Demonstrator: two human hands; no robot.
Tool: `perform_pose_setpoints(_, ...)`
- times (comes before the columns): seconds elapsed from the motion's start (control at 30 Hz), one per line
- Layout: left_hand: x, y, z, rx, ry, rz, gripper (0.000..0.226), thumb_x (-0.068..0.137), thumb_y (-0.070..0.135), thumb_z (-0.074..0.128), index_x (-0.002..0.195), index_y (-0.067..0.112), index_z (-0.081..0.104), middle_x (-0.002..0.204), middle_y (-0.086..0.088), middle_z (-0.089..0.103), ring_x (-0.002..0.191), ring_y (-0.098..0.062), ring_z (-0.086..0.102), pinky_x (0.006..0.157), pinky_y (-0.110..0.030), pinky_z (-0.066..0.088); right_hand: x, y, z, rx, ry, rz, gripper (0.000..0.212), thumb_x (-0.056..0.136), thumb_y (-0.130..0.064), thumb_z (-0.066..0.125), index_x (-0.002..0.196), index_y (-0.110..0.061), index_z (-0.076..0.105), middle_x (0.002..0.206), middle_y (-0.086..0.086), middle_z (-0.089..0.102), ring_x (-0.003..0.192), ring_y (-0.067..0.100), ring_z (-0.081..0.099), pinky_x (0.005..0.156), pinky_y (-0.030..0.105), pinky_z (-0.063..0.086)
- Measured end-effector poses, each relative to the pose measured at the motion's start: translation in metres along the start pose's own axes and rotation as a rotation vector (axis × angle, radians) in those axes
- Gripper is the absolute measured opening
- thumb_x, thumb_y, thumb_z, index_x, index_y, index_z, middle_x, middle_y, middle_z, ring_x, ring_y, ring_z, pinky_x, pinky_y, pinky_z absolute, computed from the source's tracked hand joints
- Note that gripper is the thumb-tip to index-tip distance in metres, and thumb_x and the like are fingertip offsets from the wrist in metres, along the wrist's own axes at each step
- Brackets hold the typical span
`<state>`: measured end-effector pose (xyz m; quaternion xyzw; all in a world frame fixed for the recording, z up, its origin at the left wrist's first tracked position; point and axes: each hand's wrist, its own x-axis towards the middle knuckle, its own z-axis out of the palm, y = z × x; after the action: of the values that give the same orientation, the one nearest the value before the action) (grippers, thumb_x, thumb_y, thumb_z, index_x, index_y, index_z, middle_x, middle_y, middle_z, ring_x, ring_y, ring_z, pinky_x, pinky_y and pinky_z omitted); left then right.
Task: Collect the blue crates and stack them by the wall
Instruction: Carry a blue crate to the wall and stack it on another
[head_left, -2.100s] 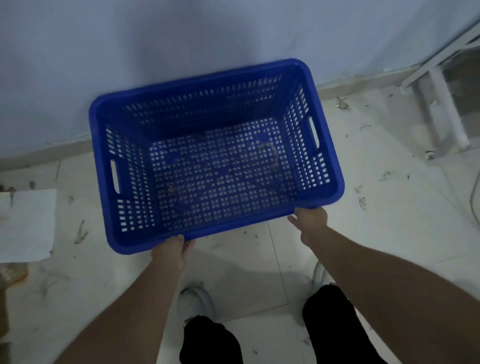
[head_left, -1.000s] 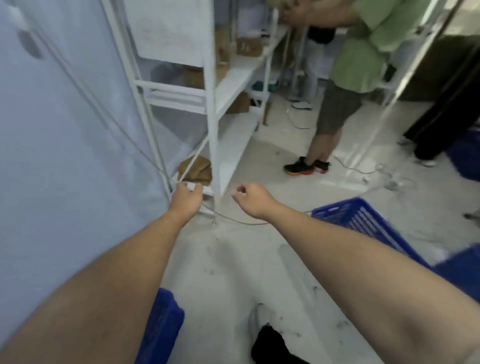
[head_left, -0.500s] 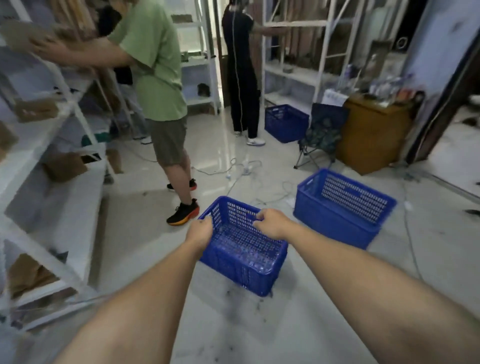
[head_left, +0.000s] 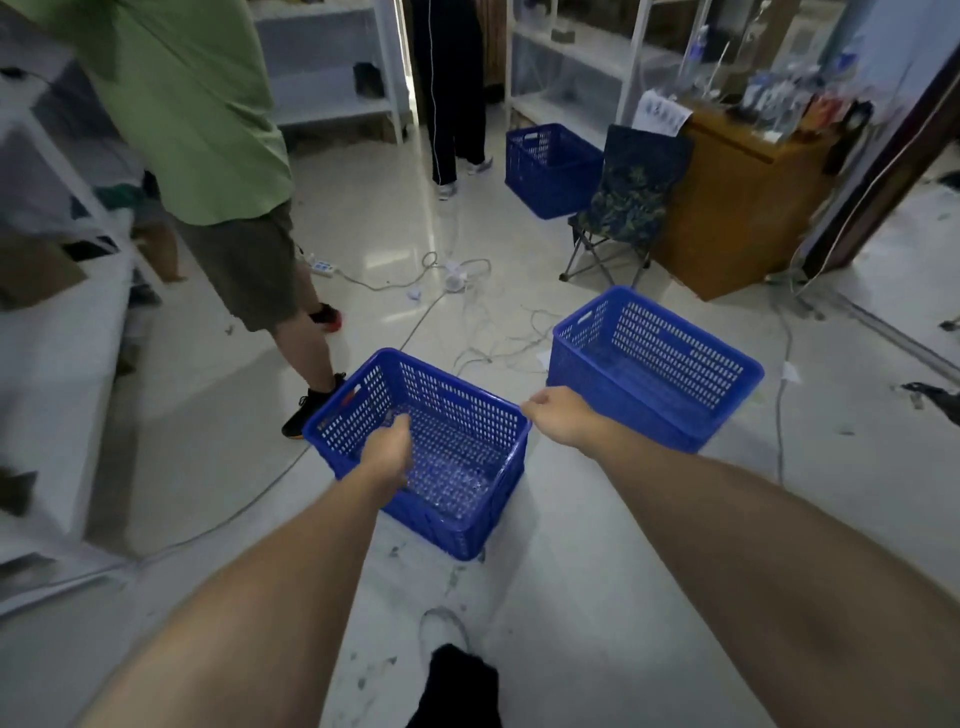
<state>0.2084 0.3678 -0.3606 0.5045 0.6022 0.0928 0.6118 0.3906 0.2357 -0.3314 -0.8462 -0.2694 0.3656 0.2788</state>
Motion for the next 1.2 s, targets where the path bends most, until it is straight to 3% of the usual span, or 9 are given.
perform_pose_setpoints(0.13, 0.068, -0.005, -0.028, -0.022, 0.016, -0.084, 0.041, 0.098, 0.046, 0.036, 0.114, 0.01, 0.048, 0.108, -0.009, 0.052, 0.104, -0.03, 0.054, 0.09, -0.045, 0.043, 0.066, -0.016, 0.006, 0.02, -0.007, 0.06, 0.034, 0.092, -0.022, 0.048, 0.104, 0.004, 0.065, 0.104, 0.018, 0.067, 0.091, 0.026, 0.06, 0.091, 0.043, 0.05)
perform_pose_setpoints(0.23, 0.13, 0.001, -0.043, -0.085, 0.042, -0.166, 0.06, 0.096, 0.05, 0.036, 0.136, 0.007, 0.043, 0.126, -0.014, 0.052, 0.11, -0.033, 0.054, 0.091, -0.045, 0.044, 0.126, -0.034, 0.01, -0.047, -0.03, 0.082, 0.027, 0.093, -0.016, 0.046, 0.095, 0.003, 0.065, 0.101, 0.017, 0.065, 0.091, 0.027, 0.057, 0.081, 0.037, 0.048)
perform_pose_setpoints(0.4, 0.202, 0.038, -0.025, -0.195, -0.007, -0.247, 0.064, 0.098, 0.048, 0.034, 0.148, 0.007, 0.031, 0.145, -0.017, 0.047, 0.126, -0.033, 0.051, 0.105, -0.048, 0.042, 0.207, -0.063, 0.003, -0.061, -0.024, 0.155, 0.037, 0.094, -0.018, 0.05, 0.122, 0.004, 0.06, 0.13, 0.019, 0.061, 0.122, 0.035, 0.056, 0.103, 0.047, 0.044)
perform_pose_setpoints(0.6, 0.264, 0.058, -0.015, -0.248, 0.005, -0.341, 0.061, 0.1, 0.045, 0.034, 0.148, 0.008, 0.033, 0.143, -0.016, 0.049, 0.124, -0.032, 0.053, 0.103, -0.046, 0.044, 0.306, -0.075, 0.007, -0.083, -0.06, 0.183, 0.027, 0.092, -0.018, 0.05, 0.106, -0.001, 0.064, 0.099, 0.011, 0.062, 0.088, 0.024, 0.057, 0.075, 0.034, 0.046)
perform_pose_setpoints(0.73, 0.297, 0.042, -0.018, -0.317, 0.099, -0.4, 0.055, 0.098, 0.041, 0.039, 0.14, 0.005, 0.043, 0.132, -0.014, 0.055, 0.117, -0.031, 0.058, 0.096, -0.044, 0.047, 0.372, -0.065, 0.027, -0.147, -0.107, 0.196, 0.014, 0.09, -0.014, 0.049, 0.085, -0.006, 0.059, 0.084, 0.008, 0.057, 0.067, 0.02, 0.049, 0.061, 0.029, 0.04)
perform_pose_setpoints(0.87, 0.339, 0.012, -0.012, -0.38, 0.416, -0.386, 0.018, 0.09, 0.012, 0.049, 0.073, 0.009, 0.055, 0.092, -0.013, 0.054, 0.061, -0.015, 0.05, 0.056, -0.026, 0.041, 0.453, -0.047, 0.064, -0.288, -0.202, 0.186, 0.013, 0.091, -0.014, 0.048, 0.094, -0.007, 0.059, 0.09, 0.008, 0.056, 0.081, 0.025, 0.052, 0.072, 0.031, 0.042)
perform_pose_setpoints(0.97, 0.365, -0.012, -0.001, -0.428, 0.479, -0.461, 0.023, 0.09, 0.009, 0.051, 0.066, 0.012, 0.051, 0.082, -0.009, 0.053, 0.059, -0.013, 0.046, 0.057, -0.025, 0.039, 0.504, -0.04, 0.095, -0.355, -0.292, 0.162, 0.016, 0.091, -0.012, 0.046, 0.095, -0.003, 0.059, 0.081, 0.006, 0.053, 0.081, 0.024, 0.052, 0.07, 0.028, 0.041)
perform_pose_setpoints(1.1, 0.416, -0.065, 0.016, -0.33, 0.425, -0.592, 0.009, 0.088, 0.012, 0.059, 0.093, 0.006, 0.063, 0.097, -0.011, 0.06, 0.079, -0.018, 0.056, 0.07, -0.031, 0.048, 0.579, -0.02, 0.151, -0.393, -0.36, 0.156, 0.016, 0.086, -0.011, 0.045, 0.087, -0.004, 0.059, 0.08, 0.005, 0.056, 0.063, 0.017, 0.05, 0.057, 0.025, 0.043)
perform_pose_setpoints(1.2, 0.469, -0.115, 0.04, -0.194, 0.414, -0.596, 0.054, 0.086, 0.008, 0.064, 0.135, 0.0, 0.046, 0.116, -0.016, 0.056, 0.089, -0.025, 0.052, 0.071, -0.029, 0.047, 0.642, 0.026, 0.198, -0.429, -0.352, 0.135, 0.035, 0.08, -0.019, 0.045, 0.11, -0.007, 0.059, 0.101, 0.005, 0.064, 0.088, 0.024, 0.061, 0.099, 0.042, 0.045)
